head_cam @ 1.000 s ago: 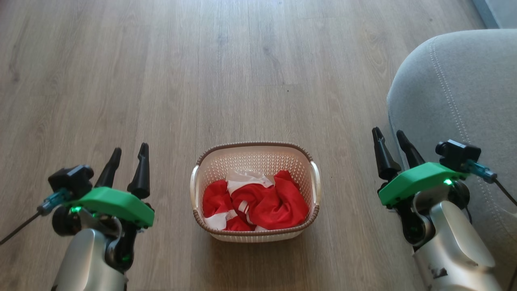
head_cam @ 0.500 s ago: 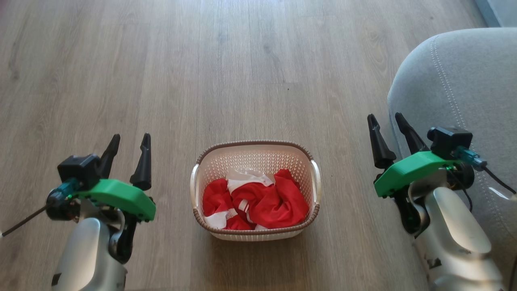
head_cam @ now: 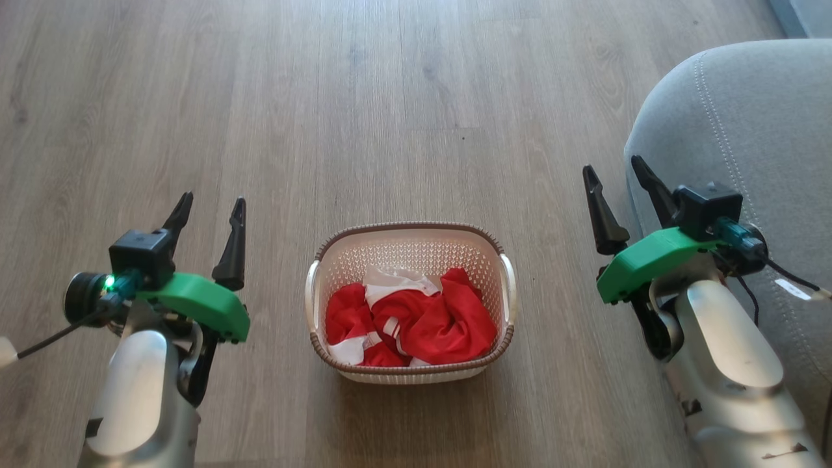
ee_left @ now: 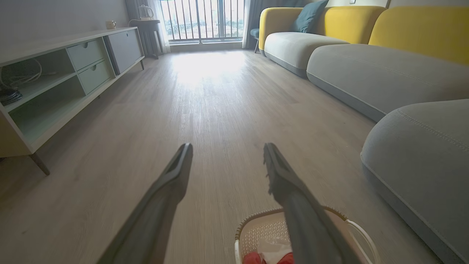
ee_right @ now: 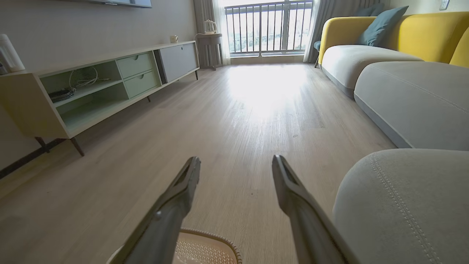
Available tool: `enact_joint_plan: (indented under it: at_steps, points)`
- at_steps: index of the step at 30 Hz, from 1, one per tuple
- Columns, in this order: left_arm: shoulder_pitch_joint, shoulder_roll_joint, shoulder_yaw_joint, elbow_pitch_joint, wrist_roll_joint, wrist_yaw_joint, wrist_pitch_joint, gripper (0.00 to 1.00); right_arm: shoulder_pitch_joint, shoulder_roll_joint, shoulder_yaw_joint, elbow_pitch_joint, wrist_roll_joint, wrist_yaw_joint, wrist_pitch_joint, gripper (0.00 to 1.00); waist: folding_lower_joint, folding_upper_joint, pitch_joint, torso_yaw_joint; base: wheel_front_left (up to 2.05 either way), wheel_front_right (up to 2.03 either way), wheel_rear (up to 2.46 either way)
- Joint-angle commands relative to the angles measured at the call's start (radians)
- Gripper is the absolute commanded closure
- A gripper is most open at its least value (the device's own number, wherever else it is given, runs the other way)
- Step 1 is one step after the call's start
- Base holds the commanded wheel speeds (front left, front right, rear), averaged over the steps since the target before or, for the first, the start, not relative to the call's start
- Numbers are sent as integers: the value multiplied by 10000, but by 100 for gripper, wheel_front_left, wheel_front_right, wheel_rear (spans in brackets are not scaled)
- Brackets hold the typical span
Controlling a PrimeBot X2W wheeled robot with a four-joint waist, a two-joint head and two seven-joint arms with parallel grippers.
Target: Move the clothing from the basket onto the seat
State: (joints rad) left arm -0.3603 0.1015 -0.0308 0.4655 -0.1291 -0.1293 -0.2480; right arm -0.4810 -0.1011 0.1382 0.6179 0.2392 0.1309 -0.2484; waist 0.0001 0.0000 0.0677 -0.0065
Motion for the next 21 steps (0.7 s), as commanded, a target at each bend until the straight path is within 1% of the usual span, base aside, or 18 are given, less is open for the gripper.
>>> enact_joint_plan:
  at_steps: [1, 15, 21]
  points:
    - [-587, 328, 270, -278, 148, -14, -137, 0, -497, -30, 208, -276, -179, -2, -134, 0, -1, 0, 23, 0, 0, 0, 0]
    - [-587, 305, 398, -213, 102, -14, -137, 0, -515, 34, -71, -431, -371, -2, -134, 0, -1, 0, 188, 4, 0, 0, 0]
    - [-596, 251, 421, -111, -71, -14, -137, 0, -625, 119, -287, -770, -617, -2, -134, 0, -1, 0, 542, -72, 0, 0, 0]
